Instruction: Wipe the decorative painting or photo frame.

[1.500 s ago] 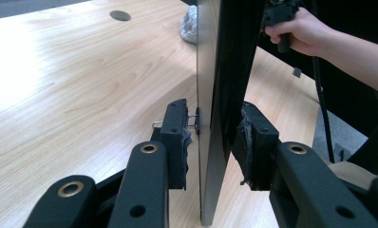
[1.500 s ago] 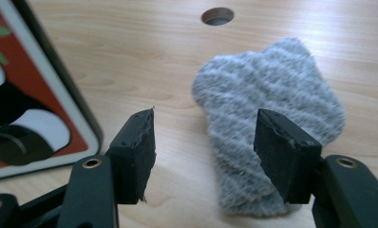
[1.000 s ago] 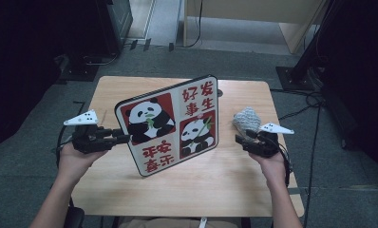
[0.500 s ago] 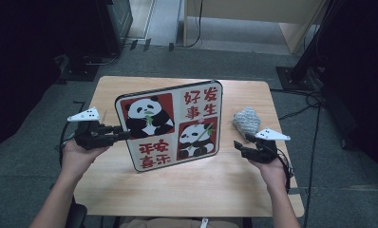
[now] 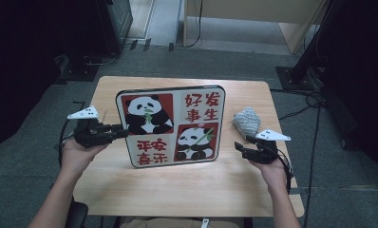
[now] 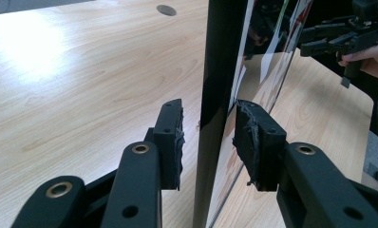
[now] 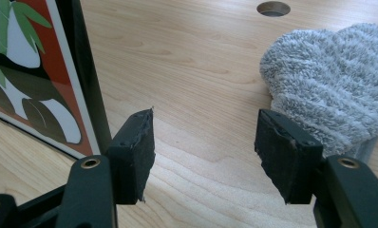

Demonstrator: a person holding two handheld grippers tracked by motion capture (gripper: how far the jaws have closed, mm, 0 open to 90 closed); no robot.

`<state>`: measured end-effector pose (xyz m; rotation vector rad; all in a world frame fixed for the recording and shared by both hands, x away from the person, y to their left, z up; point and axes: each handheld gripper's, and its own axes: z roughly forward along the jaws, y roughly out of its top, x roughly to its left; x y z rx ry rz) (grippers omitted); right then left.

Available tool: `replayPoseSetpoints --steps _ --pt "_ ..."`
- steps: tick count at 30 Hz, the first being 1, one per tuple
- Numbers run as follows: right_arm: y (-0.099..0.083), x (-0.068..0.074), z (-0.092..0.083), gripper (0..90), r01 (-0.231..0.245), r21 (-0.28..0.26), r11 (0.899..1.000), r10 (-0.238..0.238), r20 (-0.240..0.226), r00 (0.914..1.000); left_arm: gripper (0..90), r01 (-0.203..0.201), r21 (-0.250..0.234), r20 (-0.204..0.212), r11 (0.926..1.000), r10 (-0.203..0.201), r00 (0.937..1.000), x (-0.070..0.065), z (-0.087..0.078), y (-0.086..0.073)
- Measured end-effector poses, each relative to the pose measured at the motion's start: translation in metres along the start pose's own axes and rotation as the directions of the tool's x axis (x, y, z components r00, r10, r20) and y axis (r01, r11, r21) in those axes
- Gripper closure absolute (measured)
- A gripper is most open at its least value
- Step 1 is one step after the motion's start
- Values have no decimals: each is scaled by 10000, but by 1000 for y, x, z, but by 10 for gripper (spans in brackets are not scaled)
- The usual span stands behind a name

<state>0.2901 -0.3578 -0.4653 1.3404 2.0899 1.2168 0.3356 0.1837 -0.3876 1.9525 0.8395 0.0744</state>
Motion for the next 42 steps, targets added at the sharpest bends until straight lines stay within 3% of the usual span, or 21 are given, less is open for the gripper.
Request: replayPoseSetpoints --steps 9,18,24,31,35,42 --pt "-1 -1 0 394 -15 25 10000 15 -9 10000 580 4 -29 149 10000 -3 9999 3 -7 -4" --pt "-3 -5 0 394 -130 -9 9999 130 -79 9999 456 -152 164 231 9997 148 9996 14 -12 -15" --pt "-4 -7 1 394 -100 91 9999 100 -63 9999 415 -79 184 -65 9998 80 9999 24 -13 -23" --pt "-6 -8 3 389 18 123 9999 -17 -66 10000 356 -407 319 -700 9987 428 9966 36 -9 -32" --pt "-6 -8 5 389 -92 105 9999 93 -83 9999 332 -222 447 -1169 9988 273 9928 41 -4 -35" --pt "-6 -9 7 389 -117 174 9998 119 -145 9998 329 41 550 -1348 9985 34 9909 48 -1 -37"
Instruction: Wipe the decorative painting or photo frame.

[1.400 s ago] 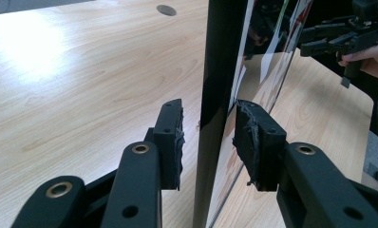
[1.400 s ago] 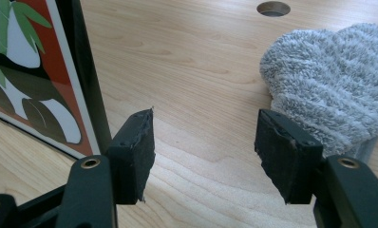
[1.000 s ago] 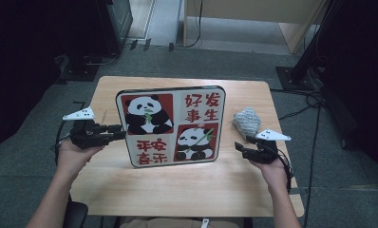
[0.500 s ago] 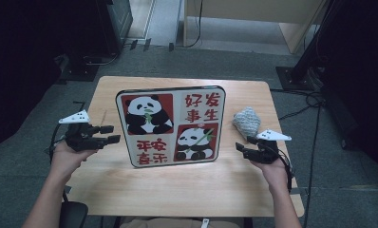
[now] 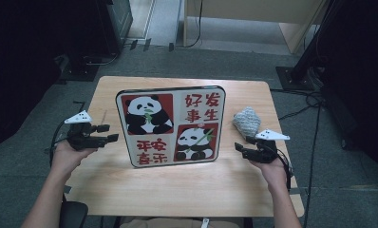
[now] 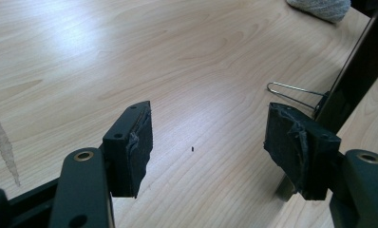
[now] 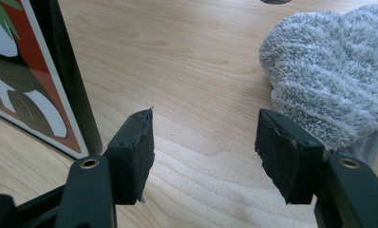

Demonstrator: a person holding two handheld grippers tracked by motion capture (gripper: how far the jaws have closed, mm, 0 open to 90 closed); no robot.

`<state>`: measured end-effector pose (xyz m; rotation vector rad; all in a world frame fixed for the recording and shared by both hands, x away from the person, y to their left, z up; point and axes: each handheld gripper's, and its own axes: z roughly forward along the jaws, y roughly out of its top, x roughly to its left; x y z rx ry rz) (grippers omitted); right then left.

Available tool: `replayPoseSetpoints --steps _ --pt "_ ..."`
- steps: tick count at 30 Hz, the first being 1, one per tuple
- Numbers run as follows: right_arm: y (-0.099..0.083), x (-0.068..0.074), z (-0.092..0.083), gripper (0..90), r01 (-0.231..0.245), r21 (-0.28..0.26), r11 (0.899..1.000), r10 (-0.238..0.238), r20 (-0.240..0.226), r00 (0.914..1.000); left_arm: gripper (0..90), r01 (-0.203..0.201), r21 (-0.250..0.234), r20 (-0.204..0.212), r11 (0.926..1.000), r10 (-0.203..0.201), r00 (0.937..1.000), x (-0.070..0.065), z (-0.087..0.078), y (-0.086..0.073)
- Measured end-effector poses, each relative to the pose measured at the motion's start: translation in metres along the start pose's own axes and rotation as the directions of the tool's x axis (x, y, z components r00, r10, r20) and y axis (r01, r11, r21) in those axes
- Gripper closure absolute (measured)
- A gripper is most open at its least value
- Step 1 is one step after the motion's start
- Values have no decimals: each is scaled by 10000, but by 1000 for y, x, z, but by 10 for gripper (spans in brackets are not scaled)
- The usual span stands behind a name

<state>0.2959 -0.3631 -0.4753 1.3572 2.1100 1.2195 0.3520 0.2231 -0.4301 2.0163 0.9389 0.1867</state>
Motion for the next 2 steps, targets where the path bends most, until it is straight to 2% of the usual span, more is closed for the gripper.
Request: replayPoseSetpoints --steps 2 --pt "0 -1 0 389 -16 -6 10000 16 8 10000 323 17 -14 10 10000 -17 10000 0 0 0"
